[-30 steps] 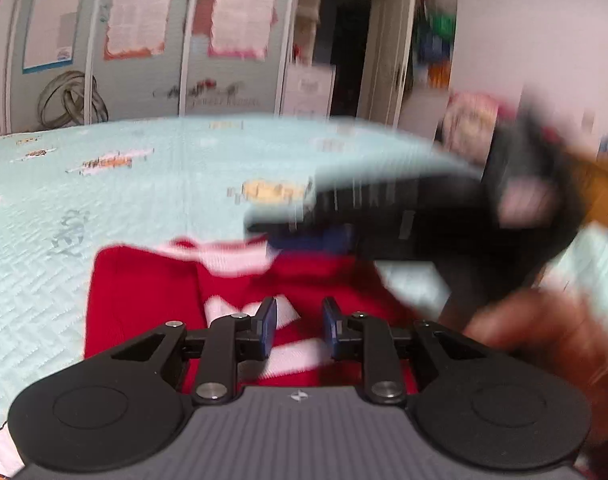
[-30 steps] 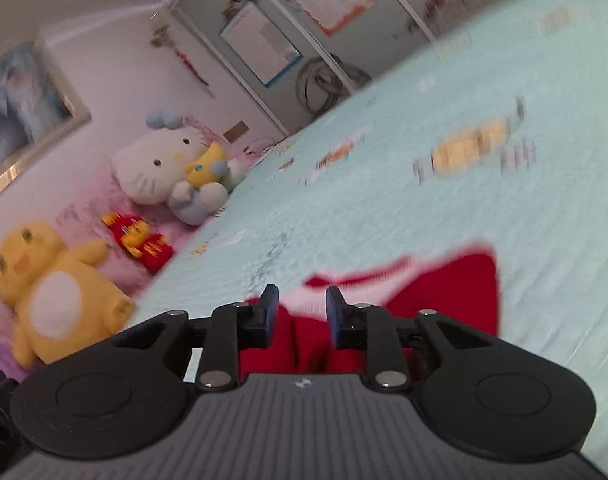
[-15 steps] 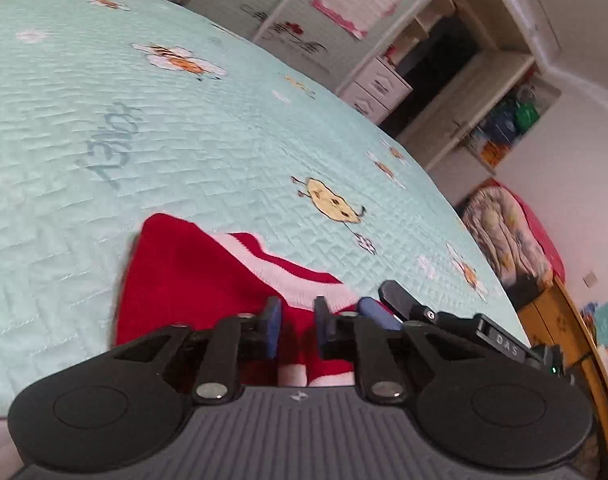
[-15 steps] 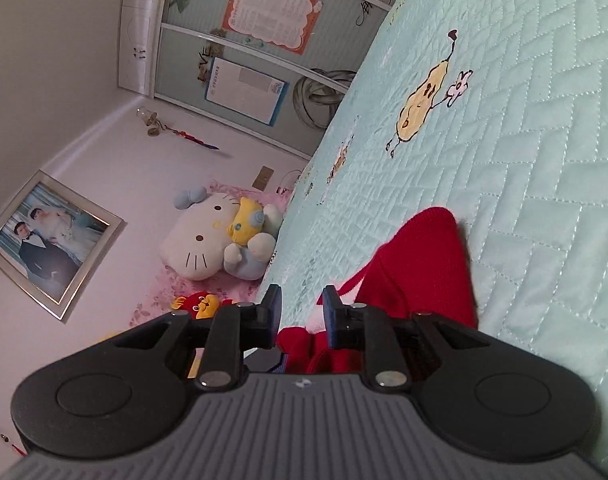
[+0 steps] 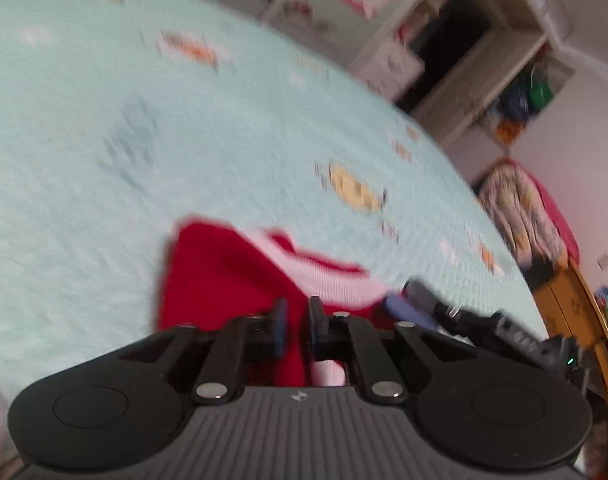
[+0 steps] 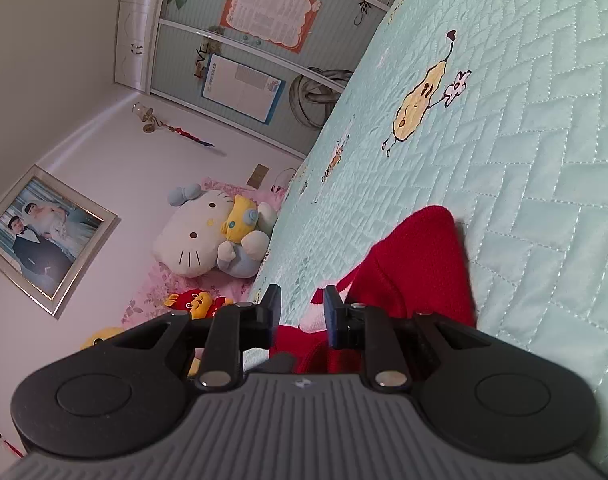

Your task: Fold clothes

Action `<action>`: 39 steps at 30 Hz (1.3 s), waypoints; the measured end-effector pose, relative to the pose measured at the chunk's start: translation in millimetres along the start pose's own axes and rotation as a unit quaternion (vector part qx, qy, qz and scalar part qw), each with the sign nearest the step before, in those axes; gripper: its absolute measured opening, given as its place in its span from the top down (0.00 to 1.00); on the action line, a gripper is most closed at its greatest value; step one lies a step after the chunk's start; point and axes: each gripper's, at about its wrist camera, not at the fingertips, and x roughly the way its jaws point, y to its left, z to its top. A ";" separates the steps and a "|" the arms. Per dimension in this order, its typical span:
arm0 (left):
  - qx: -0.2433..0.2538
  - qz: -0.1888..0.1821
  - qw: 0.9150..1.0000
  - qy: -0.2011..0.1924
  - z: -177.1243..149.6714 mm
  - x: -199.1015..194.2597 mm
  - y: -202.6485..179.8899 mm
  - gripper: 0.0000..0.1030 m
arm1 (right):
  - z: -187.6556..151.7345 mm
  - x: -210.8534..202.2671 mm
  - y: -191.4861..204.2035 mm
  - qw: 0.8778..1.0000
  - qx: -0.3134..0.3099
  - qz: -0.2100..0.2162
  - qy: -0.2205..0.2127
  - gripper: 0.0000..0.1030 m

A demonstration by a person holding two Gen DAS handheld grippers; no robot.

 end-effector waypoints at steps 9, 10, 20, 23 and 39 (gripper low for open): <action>-0.026 -0.067 0.996 0.048 -16.0 13.4 5.1 0.96 | -0.8 -0.8 -1.4 1.000 -0.002 -0.001 0.002 0.78; -0.037 -0.064 0.996 0.051 -16.7 17.6 10.7 0.96 | -0.9 -0.6 -1.5 1.000 -0.003 -0.001 0.002 0.78; -0.019 -0.107 0.994 0.030 -36.0 -17.9 -5.6 0.87 | -1.0 0.8 -3.0 1.000 -0.003 -0.002 0.006 0.78; 0.028 -0.066 0.996 0.047 -64.2 0.2 -3.6 0.92 | -1.9 -0.2 -3.9 1.000 -0.007 -0.005 0.008 0.78; 0.014 -0.043 0.997 0.067 -116.6 -98.3 -20.5 0.93 | -102.3 -119.2 99.1 0.993 -0.059 -0.002 0.103 0.68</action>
